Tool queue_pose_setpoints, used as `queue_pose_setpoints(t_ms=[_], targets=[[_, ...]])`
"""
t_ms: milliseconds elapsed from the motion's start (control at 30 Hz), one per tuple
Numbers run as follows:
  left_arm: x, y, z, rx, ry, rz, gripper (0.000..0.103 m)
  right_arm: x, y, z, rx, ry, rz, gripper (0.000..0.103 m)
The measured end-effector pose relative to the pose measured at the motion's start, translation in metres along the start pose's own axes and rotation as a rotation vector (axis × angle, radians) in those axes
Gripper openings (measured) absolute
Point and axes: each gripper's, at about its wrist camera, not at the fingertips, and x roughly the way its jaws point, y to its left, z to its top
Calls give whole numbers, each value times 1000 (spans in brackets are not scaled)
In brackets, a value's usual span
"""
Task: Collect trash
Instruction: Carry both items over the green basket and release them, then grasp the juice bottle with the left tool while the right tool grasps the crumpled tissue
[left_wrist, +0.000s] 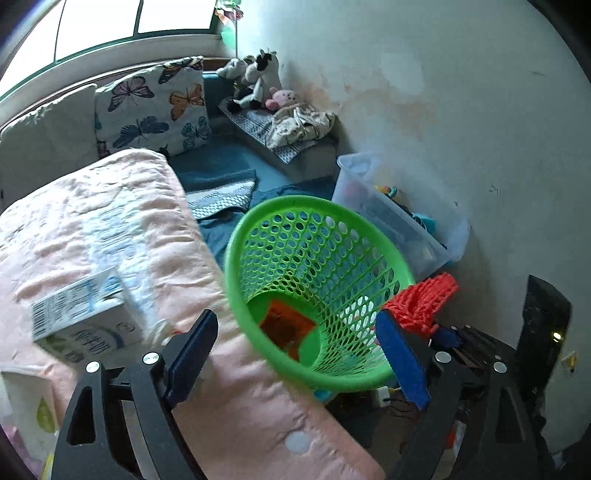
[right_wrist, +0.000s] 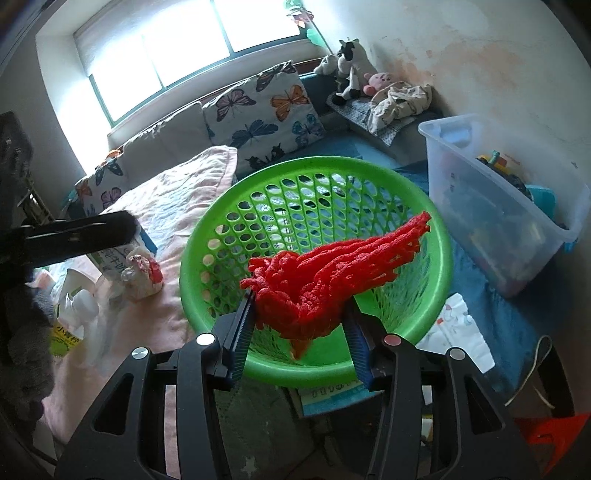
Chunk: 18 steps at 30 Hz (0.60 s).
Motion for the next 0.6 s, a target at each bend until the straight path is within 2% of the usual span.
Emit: queue_pose_setpoints(t_ms=[167, 333, 367, 433, 600], targets=[[-32, 17, -19, -12, -38, 34, 84, 8, 6, 2, -14, 3, -10, 68], [-65, 39, -47, -6, -59, 120, 84, 13, 8, 0, -12, 12, -17, 71], [-72, 44, -52, -3, -62, 136, 84, 12, 8, -1, -8, 13, -14, 76], [-84, 59, -61, -1, -62, 177, 84, 11, 9, -2, -14, 4, -23, 80], [-108, 88, -83, 8, -62, 262, 84, 7, 11, -5, 0, 7, -20, 80]])
